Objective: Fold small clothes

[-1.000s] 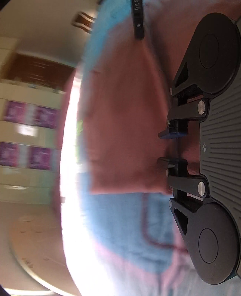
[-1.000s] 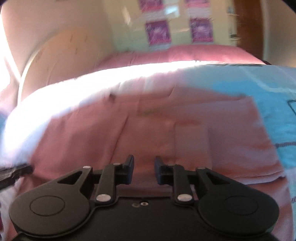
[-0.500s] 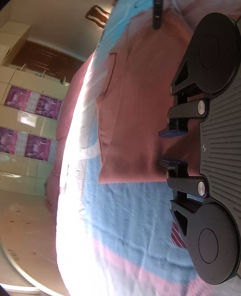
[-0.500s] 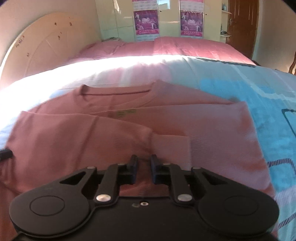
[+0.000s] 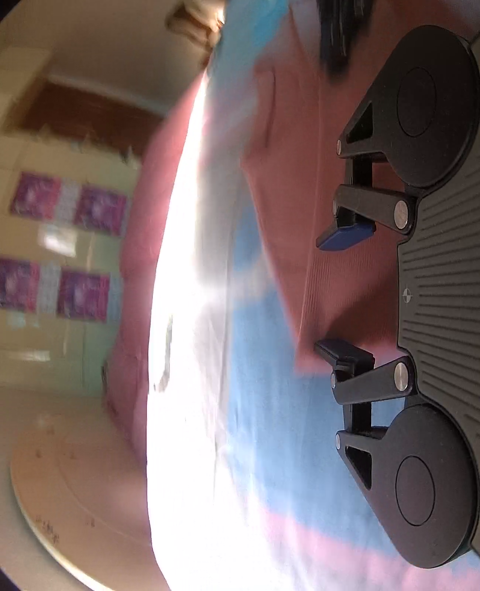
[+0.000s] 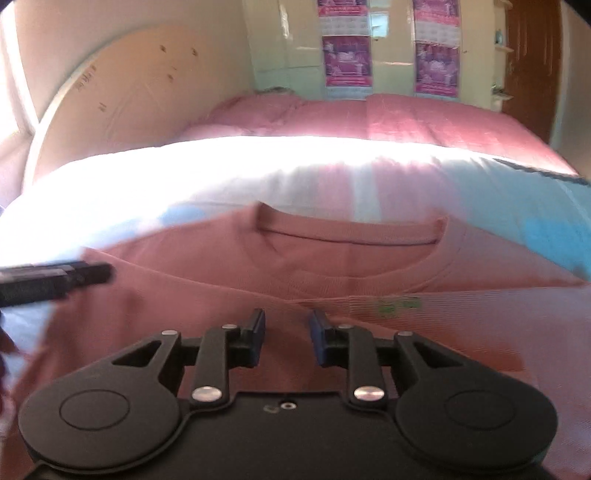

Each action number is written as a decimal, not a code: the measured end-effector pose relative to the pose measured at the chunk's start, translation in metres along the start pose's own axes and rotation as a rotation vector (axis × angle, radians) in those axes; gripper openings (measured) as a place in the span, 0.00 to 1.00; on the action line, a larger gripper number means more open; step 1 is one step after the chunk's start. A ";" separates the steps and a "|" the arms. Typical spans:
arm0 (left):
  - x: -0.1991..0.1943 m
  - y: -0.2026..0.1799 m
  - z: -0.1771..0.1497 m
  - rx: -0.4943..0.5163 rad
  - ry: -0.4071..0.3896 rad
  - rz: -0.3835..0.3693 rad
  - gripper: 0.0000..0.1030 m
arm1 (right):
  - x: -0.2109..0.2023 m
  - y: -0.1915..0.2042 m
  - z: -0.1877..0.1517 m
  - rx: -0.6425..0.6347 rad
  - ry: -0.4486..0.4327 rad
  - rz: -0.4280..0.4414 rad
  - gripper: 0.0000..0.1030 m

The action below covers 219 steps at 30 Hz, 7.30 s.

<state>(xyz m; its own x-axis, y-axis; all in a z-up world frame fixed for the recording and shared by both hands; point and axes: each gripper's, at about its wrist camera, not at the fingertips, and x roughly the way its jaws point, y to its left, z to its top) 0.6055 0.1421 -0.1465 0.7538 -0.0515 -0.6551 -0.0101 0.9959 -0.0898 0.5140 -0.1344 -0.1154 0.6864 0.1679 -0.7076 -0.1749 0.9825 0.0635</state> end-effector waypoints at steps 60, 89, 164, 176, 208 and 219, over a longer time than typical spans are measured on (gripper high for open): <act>-0.130 -0.021 -0.119 0.070 -0.002 -0.042 0.62 | -0.102 -0.088 -0.082 0.141 0.021 -0.206 0.36; -0.297 0.008 -0.269 -0.351 0.101 -0.163 0.66 | -0.293 -0.214 -0.244 0.410 0.063 -0.001 0.47; -0.241 -0.001 -0.176 -0.665 -0.158 -0.457 0.04 | -0.299 -0.256 -0.164 0.564 -0.229 0.442 0.07; -0.076 -0.001 -0.050 -0.623 -0.015 -0.438 0.04 | -0.148 -0.286 -0.042 0.670 -0.168 0.359 0.07; 0.023 -0.057 0.010 0.162 0.040 -0.199 0.12 | -0.034 -0.247 0.013 0.139 0.049 0.085 0.23; -0.021 -0.032 0.014 -0.020 -0.141 -0.149 0.11 | -0.066 -0.252 0.020 0.132 -0.108 0.050 0.09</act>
<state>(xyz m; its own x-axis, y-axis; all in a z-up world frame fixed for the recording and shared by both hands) 0.5993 0.1121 -0.1199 0.8324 -0.1859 -0.5220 0.0966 0.9763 -0.1936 0.5269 -0.3916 -0.0703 0.7522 0.2177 -0.6219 -0.1217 0.9735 0.1935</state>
